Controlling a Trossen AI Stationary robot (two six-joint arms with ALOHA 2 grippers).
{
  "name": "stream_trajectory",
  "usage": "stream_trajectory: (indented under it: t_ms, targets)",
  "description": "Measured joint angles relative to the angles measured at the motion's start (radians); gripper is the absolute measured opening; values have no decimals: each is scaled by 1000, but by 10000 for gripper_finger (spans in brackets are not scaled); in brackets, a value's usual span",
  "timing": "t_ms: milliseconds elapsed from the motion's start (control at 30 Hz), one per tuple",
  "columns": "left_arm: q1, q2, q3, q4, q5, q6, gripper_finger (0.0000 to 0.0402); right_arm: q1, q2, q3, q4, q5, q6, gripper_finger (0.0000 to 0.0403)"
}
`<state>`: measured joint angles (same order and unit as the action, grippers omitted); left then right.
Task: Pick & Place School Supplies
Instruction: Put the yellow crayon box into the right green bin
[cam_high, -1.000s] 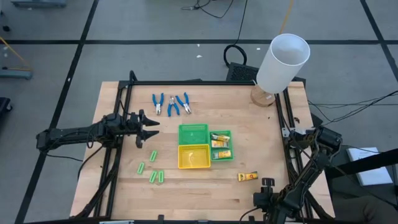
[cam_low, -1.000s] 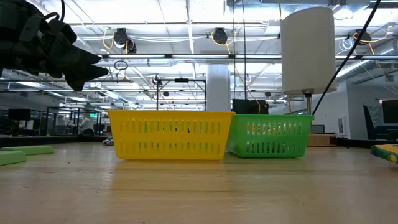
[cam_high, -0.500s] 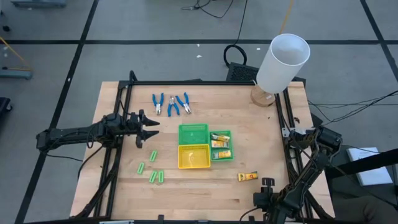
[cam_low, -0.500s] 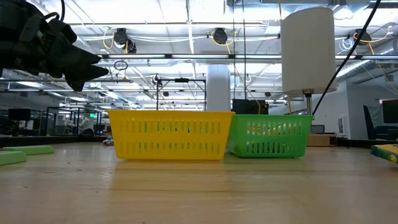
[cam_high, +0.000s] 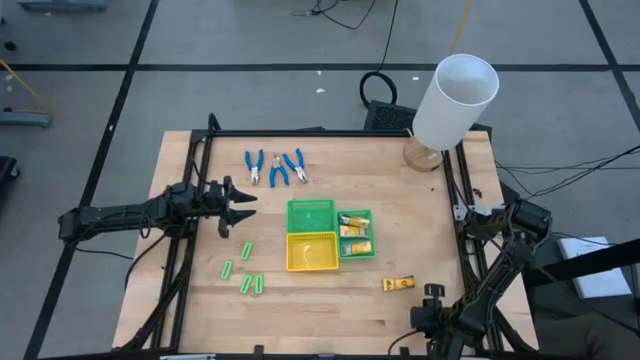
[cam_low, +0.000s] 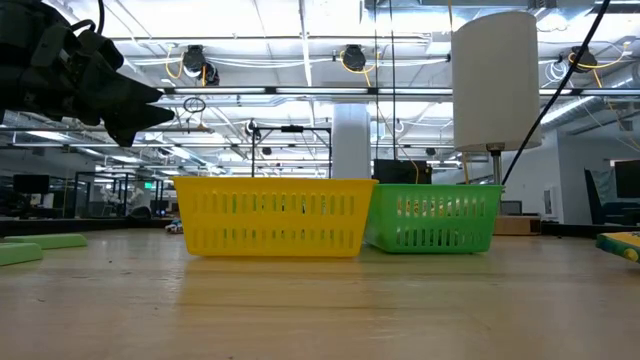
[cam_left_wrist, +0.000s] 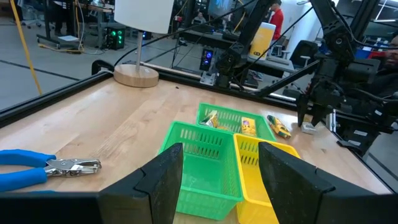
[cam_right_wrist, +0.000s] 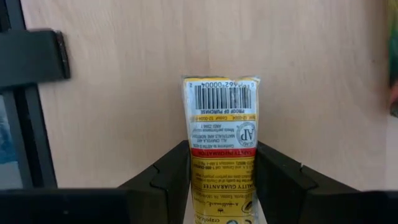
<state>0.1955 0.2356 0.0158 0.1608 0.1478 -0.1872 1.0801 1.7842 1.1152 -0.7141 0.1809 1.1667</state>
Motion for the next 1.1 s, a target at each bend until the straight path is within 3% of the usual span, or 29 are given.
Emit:
stream_trajectory:
  t_ms: [333,1100]
  targets:
    - [0,0,0,0,0,0,214,-8,-8,2,21,22,-15,148]
    - [0,0,0,0,0,0,214,-106,-11,5,227,27,-266,148]
